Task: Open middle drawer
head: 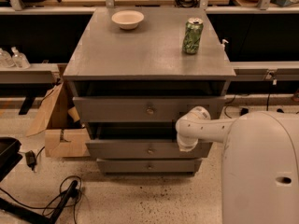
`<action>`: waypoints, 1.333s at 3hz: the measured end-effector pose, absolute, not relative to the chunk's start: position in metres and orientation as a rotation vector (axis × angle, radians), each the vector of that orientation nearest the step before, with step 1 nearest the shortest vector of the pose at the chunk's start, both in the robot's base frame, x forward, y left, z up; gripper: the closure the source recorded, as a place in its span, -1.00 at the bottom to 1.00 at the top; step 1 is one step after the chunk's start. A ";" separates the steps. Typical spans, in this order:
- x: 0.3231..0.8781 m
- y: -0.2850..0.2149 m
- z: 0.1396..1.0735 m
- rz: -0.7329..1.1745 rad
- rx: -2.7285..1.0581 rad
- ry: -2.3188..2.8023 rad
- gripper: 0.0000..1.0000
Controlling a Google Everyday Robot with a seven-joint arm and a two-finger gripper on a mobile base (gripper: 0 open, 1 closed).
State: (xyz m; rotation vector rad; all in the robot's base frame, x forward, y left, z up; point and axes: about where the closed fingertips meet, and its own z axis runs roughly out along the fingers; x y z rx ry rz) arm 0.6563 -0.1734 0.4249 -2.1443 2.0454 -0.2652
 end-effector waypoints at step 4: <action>0.656 -0.173 0.419 -0.237 -2.154 2.051 -1.00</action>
Offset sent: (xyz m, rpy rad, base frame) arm 0.0000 0.0000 0.0007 0.0000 0.0000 0.0000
